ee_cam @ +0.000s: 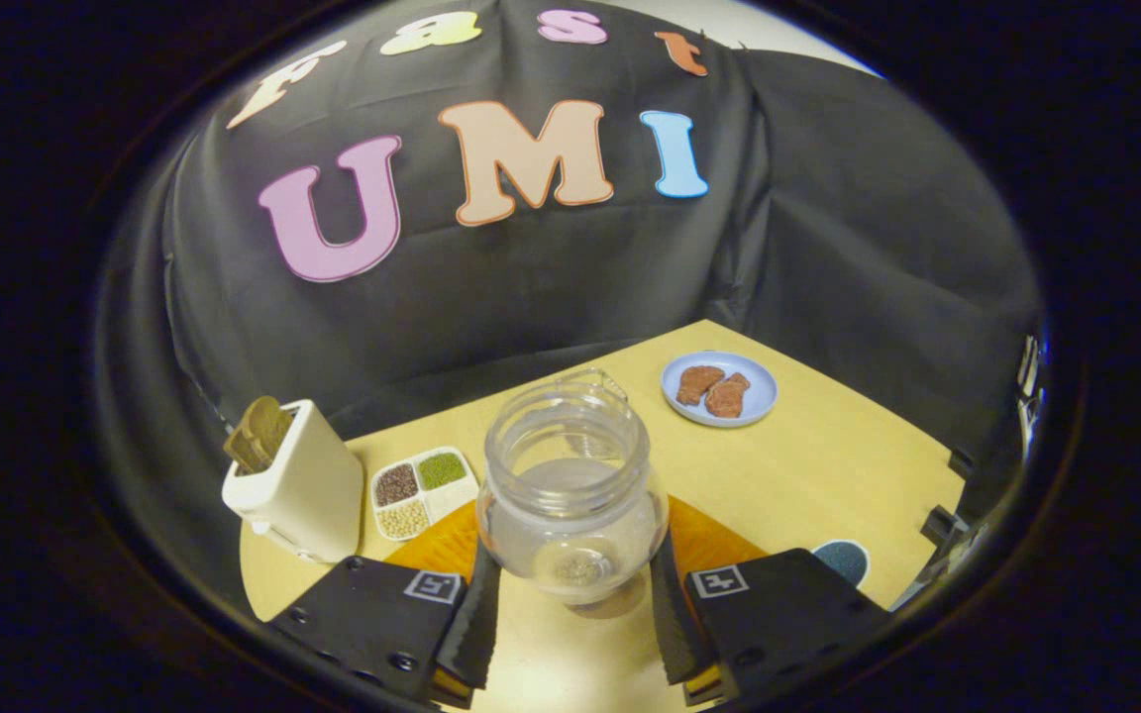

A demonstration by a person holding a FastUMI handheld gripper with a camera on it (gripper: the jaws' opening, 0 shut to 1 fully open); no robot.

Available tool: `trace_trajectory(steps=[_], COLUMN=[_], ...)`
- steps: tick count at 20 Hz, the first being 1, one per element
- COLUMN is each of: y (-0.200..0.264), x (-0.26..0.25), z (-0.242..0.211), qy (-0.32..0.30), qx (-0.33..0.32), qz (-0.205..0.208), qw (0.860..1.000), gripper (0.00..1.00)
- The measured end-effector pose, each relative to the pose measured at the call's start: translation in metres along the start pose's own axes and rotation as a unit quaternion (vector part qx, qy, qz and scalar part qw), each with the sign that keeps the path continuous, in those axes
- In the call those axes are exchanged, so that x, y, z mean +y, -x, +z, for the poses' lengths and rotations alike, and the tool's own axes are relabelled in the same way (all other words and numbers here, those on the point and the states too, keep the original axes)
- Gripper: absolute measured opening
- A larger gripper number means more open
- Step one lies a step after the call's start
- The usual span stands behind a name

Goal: Take the bottle from table, then pour the juice into the cup, finally place the bottle on the coaster

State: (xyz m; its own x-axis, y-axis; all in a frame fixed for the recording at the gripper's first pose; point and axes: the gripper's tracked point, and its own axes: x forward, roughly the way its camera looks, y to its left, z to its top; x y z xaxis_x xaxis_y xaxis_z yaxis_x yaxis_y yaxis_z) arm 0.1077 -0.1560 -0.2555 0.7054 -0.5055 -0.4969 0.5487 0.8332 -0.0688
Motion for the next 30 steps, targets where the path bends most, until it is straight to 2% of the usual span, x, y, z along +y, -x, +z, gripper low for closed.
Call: trace_trajectory(steps=[7,18,30], y=[-0.029,-0.065,-0.055], x=[-0.015,0.006,-0.009], z=[-0.034,-0.078,-0.081], qy=[0.060,0.088,0.035], qx=[0.019,0.077,0.074], qz=[-0.069,-0.065,-0.061], qw=[0.996,0.991,0.995], gripper=[0.71,0.72,0.78])
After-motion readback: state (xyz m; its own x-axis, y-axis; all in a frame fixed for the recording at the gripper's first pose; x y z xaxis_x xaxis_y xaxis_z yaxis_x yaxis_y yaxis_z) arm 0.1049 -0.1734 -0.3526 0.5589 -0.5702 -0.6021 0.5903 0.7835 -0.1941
